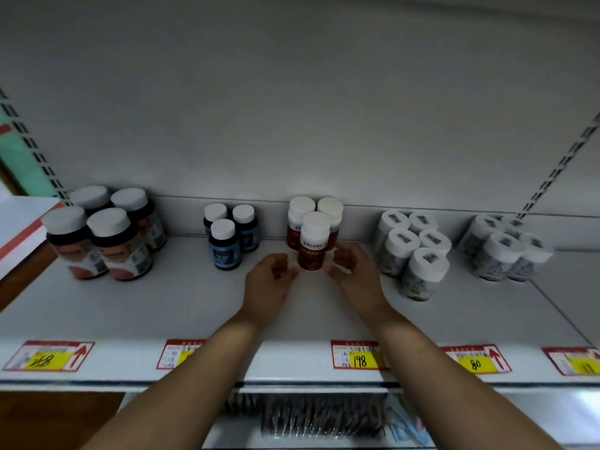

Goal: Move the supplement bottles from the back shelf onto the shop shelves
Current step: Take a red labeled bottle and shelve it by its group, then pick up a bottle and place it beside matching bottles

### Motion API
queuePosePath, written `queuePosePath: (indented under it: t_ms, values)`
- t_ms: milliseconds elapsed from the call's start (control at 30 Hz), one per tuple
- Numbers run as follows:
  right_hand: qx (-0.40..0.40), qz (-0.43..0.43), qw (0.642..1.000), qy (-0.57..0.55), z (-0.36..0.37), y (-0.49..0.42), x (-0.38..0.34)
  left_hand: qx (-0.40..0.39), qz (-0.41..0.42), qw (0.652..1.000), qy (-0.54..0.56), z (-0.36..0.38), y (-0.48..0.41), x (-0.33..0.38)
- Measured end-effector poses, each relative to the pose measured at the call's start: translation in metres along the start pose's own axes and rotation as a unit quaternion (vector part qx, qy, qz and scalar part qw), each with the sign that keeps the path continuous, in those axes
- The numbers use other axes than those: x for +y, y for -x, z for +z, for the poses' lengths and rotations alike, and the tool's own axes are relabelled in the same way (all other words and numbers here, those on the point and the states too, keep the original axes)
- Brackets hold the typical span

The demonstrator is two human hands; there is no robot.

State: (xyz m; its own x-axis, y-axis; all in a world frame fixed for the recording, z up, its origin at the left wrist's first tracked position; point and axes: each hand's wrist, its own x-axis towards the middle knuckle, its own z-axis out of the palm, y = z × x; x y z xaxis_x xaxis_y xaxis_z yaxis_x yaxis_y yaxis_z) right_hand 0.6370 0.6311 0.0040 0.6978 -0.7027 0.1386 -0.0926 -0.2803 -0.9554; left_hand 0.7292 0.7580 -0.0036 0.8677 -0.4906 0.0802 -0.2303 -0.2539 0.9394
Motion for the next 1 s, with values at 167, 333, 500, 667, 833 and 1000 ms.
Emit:
queuePosePath:
  t_ms: [167,333,500,667,833,1000]
  values:
    - [0.012,-0.008,0.999,-0.032,-0.020,0.020,-0.019,0.002,0.007,1.000,-0.007,0.003,0.020,0.022]
    - [0.050,-0.032,0.997,-0.054,-0.065,0.052,-0.036,0.002,0.050,0.998,0.038,0.041,0.066,0.067]
    - [0.082,-0.069,0.990,-0.093,-0.173,0.097,-0.045,-0.044,0.117,0.986,0.113,0.110,0.120,0.132]
    - [0.144,-0.063,0.985,-0.070,-0.324,0.151,-0.023,-0.093,0.100,0.975,0.176,0.222,0.197,0.184]
    - [0.221,-0.024,0.974,-0.044,-0.456,0.205,0.002,-0.176,0.097,0.962,0.184,0.338,0.262,0.230]
    - [0.279,0.006,0.960,-0.032,-0.562,0.239,0.035,-0.248,0.101,0.946,0.180,0.442,0.305,0.270]
